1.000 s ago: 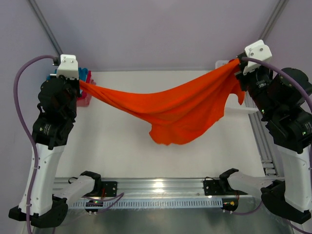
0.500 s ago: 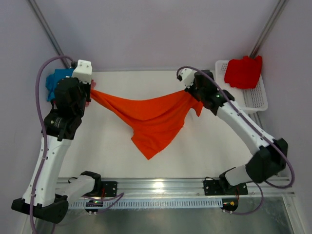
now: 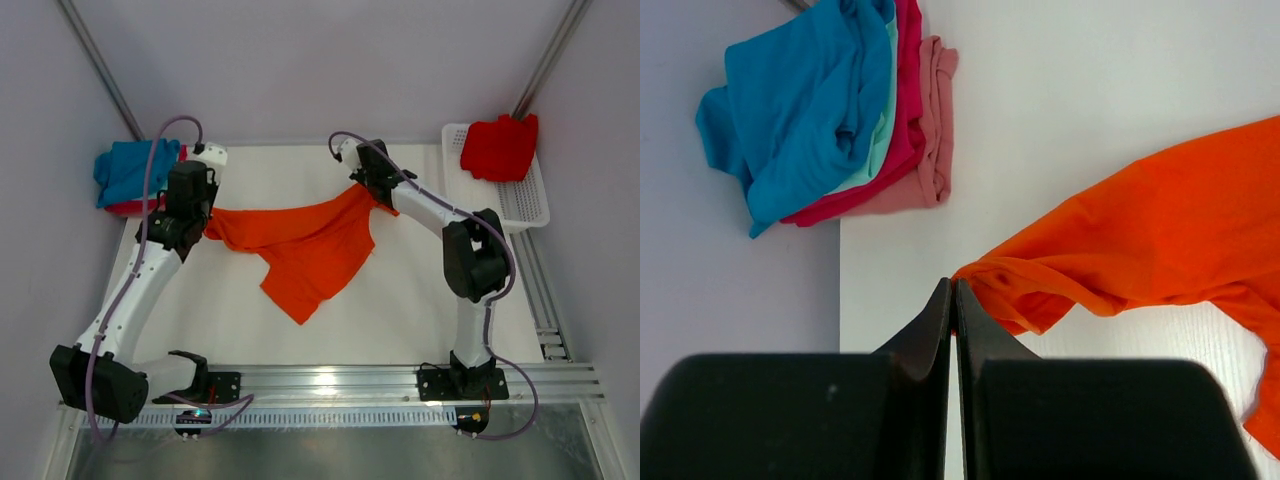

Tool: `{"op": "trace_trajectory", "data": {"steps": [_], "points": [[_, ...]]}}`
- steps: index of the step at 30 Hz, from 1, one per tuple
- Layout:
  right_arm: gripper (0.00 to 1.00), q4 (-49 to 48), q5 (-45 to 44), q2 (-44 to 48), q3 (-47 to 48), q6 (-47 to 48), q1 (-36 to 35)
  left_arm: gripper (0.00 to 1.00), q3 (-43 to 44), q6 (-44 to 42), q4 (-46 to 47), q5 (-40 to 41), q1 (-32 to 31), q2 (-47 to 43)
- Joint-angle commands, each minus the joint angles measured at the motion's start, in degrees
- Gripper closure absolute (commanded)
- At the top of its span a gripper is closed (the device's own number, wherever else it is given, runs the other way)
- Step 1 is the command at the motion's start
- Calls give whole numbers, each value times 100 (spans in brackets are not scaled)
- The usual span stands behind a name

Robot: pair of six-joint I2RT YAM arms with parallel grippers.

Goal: Fold and stack the t-shirts

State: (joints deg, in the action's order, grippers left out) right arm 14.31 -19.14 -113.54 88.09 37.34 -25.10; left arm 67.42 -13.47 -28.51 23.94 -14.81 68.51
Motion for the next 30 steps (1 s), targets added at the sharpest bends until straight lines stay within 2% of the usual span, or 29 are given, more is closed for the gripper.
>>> {"op": "trace_trajectory", "data": {"steps": [1,2,3,4,5,6,10,12,13,16,17,21,27,30], "points": [[97,-1253,-845,-326,550,395,23,100,473,73,505,-144,39,118],[96,-1646,-1003,-440,603,457,23,100,526,117,470,-231,39,214],[84,-1868,-1205,-615,638,493,23,100,570,248,452,-285,39,250],[64,-2079,-1572,-678,674,519,23,100,649,292,443,-337,39,285],[5,-2238,-1671,-713,700,563,23,100,693,328,391,-373,39,320],[1,-2239,-1759,-722,726,520,23,100,729,424,347,-434,39,373],[1,-2012,-1717,-425,596,248,23,100,826,468,294,-461,39,365],[1,-1459,-1420,-179,481,-206,5,100,834,486,276,-452,39,321],[1,-857,-756,205,272,-375,14,100,852,495,259,-452,39,312],[1,-97,704,1197,-439,-833,5,100,861,504,206,-435,31,286],[1,297,1667,1428,-625,-886,5,100,861,504,197,-426,39,286],[1,1222,3396,2203,-1329,-528,-21,100,913,539,162,-496,39,303],[8,2102,4416,2617,-1857,18,-126,100,992,662,100,-619,39,373],[10,2121,4358,2591,-2067,177,-459,100,1019,679,65,-663,31,417]]}}
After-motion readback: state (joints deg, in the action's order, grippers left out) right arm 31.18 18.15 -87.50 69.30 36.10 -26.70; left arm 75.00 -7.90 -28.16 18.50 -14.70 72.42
